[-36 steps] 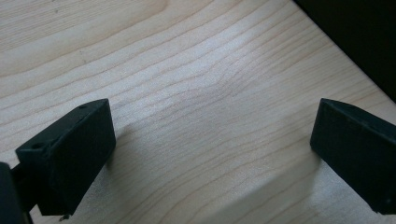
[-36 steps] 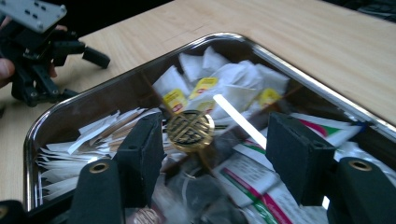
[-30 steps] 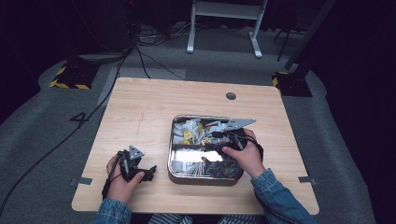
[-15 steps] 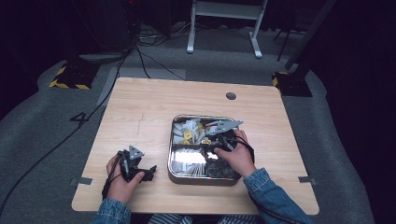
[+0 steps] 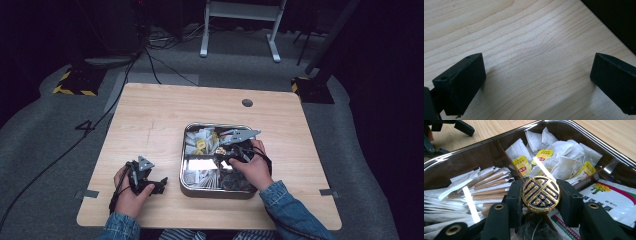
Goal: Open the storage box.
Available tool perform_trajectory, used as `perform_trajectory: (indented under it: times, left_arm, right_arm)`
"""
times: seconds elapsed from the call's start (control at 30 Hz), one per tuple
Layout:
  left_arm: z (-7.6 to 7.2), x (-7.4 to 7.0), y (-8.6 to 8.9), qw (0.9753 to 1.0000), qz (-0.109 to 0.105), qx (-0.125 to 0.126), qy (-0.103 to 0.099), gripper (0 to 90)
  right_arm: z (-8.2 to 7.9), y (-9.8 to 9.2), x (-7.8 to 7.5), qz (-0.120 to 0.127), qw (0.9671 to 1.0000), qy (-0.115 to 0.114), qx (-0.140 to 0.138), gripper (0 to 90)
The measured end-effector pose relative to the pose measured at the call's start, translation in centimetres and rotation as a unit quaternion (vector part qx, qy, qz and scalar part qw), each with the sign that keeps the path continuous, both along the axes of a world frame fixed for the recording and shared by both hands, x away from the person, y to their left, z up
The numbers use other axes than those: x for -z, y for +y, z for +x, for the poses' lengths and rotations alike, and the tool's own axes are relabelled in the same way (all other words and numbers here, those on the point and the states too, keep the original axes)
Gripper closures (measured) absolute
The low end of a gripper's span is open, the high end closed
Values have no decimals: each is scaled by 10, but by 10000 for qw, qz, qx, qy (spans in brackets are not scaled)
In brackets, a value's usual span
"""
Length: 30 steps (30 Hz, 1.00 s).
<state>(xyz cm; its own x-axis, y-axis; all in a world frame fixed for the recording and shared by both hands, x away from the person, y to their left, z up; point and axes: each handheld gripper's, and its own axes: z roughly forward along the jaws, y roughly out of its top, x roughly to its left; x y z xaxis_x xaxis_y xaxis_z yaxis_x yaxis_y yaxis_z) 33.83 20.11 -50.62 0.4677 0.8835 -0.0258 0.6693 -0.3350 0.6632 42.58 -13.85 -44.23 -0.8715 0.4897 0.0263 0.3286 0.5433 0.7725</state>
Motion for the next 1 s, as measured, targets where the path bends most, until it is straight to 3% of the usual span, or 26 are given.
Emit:
perform_trajectory:
  times: [0.53, 1.0]
  left_arm:
    - [1, 0, 0, 10000, 23, 16, 0, 2]
    - [2, 0, 0, 10000, 9, 47, 17, 1]
  right_arm:
    - [-5, -9, -19, 249, 9996, -144, -10, 589]
    - [-10, -32, -41, 532, 9981, -295, 74, 589]
